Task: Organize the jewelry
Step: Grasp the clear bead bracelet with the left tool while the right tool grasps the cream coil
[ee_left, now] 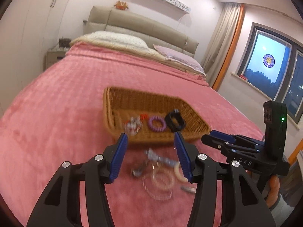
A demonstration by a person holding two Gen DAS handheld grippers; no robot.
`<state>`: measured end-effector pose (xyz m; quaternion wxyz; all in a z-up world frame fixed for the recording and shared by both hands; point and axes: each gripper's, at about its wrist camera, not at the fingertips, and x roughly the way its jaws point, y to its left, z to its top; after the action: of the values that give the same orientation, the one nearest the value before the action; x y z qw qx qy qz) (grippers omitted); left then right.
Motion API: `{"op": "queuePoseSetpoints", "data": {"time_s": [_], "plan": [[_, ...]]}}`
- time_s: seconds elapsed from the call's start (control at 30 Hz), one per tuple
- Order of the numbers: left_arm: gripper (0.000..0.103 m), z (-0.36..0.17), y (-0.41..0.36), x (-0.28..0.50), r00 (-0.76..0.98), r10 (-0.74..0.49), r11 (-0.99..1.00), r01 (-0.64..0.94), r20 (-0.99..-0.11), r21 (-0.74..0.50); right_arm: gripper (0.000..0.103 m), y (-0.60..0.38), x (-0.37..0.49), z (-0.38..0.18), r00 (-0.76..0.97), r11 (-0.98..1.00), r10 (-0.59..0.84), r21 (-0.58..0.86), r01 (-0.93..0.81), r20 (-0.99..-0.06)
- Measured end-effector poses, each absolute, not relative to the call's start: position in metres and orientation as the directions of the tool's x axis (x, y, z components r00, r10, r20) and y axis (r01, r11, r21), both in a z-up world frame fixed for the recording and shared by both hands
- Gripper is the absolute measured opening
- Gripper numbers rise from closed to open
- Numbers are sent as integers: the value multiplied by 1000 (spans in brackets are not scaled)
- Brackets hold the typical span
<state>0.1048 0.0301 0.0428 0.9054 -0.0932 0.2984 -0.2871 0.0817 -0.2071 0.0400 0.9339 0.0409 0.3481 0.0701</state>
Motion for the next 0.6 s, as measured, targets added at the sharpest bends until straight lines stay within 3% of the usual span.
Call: {"op": "queuePoseSetpoints", "data": {"time_s": [0.07,0.33,0.4,0.6], "plan": [[49,32,31,99,640,-577,817,462,-508,-346,34,-206,76,28,737,987,162,126,-104,-656],[47,-8,10,96,556,-525,843,442,-644,-307,30,-212,72,-11,679,984,166,167,-65,-715],[41,-11,2,94,545,-522,841,459,-656,-288,29,-213,73,-17,669,983,169,174,-60,-723],[41,-19,-22,100,522,-484,851,469,-703,-238,29,-213,76,-27,651,982,170,180,-53,-740]]}}
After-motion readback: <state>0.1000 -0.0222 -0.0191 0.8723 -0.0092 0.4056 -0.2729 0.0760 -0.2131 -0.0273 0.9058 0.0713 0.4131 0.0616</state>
